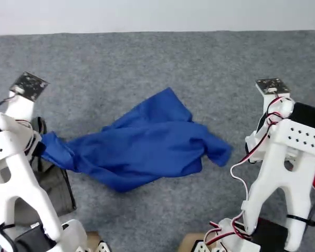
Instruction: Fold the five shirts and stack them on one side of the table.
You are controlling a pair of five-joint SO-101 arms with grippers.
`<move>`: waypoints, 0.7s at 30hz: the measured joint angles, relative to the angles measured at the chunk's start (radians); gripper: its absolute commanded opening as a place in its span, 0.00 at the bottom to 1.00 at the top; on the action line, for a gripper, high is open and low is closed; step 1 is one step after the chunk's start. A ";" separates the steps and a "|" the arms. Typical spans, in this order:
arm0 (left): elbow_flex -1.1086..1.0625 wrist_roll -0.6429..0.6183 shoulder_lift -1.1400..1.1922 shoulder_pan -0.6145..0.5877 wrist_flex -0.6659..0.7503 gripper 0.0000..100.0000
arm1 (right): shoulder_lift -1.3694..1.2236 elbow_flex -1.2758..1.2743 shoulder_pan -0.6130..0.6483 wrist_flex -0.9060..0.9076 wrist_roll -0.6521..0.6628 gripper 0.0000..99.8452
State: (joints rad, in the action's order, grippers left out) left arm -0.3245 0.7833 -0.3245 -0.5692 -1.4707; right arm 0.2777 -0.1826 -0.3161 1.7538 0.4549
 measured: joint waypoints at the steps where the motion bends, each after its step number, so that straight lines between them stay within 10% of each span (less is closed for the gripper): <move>1: -0.021 0.002 0.000 0.005 0.029 0.22 | 0.000 0.000 0.000 0.000 0.000 0.09; 9: -0.097 0.003 0.094 0.021 0.261 0.22 | 0.000 0.000 0.002 0.000 0.000 0.09; 21: 0.192 0.003 0.514 0.054 0.224 0.22 | -0.025 0.000 0.002 0.000 0.000 0.09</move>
State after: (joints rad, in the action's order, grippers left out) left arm -0.1327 0.7864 0.1895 -0.5155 -1.2467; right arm 0.2532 -0.1826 -0.3145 1.7538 0.4549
